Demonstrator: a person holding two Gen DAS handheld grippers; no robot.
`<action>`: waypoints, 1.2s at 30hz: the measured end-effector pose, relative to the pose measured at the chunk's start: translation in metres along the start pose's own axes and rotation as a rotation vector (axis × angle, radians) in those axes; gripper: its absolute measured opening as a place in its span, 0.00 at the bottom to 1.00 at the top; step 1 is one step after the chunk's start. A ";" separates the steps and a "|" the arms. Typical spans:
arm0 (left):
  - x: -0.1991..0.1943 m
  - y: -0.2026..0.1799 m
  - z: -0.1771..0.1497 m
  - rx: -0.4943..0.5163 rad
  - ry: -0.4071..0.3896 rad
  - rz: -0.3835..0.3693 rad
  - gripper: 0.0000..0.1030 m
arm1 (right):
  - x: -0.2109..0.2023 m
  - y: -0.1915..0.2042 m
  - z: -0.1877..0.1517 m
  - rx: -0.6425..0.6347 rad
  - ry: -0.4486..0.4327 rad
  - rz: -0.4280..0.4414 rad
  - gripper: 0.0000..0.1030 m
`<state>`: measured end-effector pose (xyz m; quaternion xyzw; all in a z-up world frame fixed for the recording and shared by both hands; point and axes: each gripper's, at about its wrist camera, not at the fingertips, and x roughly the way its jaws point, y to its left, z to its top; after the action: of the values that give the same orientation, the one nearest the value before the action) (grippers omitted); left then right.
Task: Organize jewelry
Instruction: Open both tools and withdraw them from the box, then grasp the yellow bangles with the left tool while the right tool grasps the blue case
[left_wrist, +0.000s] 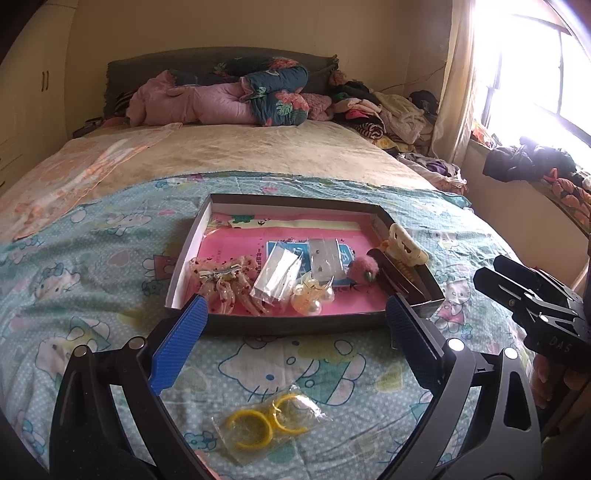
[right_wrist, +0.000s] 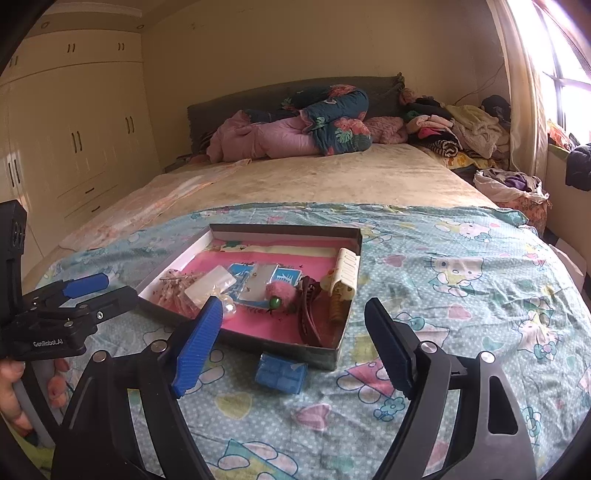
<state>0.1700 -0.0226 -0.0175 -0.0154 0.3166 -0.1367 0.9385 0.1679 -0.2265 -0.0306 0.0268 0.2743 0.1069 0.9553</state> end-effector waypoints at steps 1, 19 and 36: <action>-0.001 0.000 -0.001 0.002 0.001 0.007 0.86 | 0.000 0.002 -0.002 -0.005 0.002 0.002 0.75; -0.017 0.017 -0.034 -0.002 0.048 0.038 0.86 | -0.004 0.023 -0.023 -0.026 0.041 0.024 0.75; 0.000 0.022 -0.074 0.046 0.170 0.060 0.87 | 0.009 0.025 -0.047 -0.029 0.106 -0.003 0.75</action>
<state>0.1309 0.0029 -0.0787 0.0273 0.3924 -0.1163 0.9120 0.1454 -0.2005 -0.0719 0.0067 0.3227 0.1107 0.9400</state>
